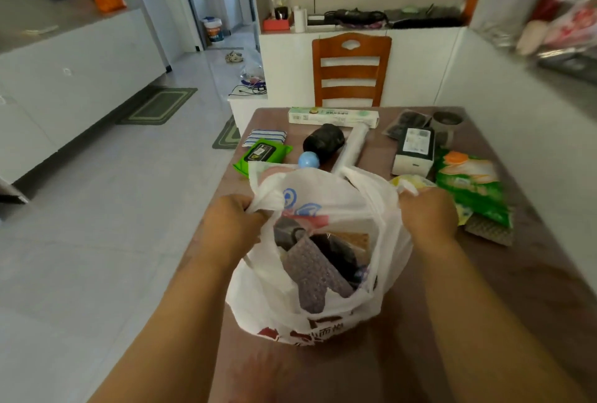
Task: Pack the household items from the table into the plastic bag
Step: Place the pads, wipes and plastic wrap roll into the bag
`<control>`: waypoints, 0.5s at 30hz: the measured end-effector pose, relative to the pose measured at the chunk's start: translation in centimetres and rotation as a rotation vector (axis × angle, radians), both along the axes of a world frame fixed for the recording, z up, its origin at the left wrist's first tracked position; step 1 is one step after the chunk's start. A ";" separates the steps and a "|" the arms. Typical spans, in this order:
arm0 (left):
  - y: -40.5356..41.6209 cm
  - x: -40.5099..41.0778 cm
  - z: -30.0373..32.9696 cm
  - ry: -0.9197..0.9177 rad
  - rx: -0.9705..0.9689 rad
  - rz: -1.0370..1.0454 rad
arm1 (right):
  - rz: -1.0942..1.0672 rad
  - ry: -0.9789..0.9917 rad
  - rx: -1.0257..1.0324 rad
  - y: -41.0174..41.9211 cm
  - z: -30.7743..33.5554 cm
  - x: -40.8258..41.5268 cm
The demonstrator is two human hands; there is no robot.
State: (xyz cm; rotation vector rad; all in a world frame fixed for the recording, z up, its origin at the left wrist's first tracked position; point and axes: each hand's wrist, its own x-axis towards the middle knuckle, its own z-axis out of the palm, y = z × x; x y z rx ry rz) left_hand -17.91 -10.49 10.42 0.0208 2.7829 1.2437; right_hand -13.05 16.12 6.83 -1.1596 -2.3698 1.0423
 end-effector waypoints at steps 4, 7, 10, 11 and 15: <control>3.3 -0.6 2.1 0.271 -0.296 -0.220 | 0.083 0.054 0.201 2.1 0.6 0.5; 7.4 1.0 4.4 0.601 -0.328 -0.549 | 0.363 0.403 0.486 0.5 1.4 0.5; 9.5 0.3 2.3 0.428 -0.667 -0.720 | 0.852 0.323 0.477 -1.4 1.3 -0.4; 9.2 -0.4 1.3 0.354 -0.776 -0.717 | 0.932 0.211 0.459 -1.6 0.7 -0.9; 5.5 -2.3 -1.0 0.214 -0.944 -0.640 | 0.872 -0.232 0.497 0.1 -1.1 -1.5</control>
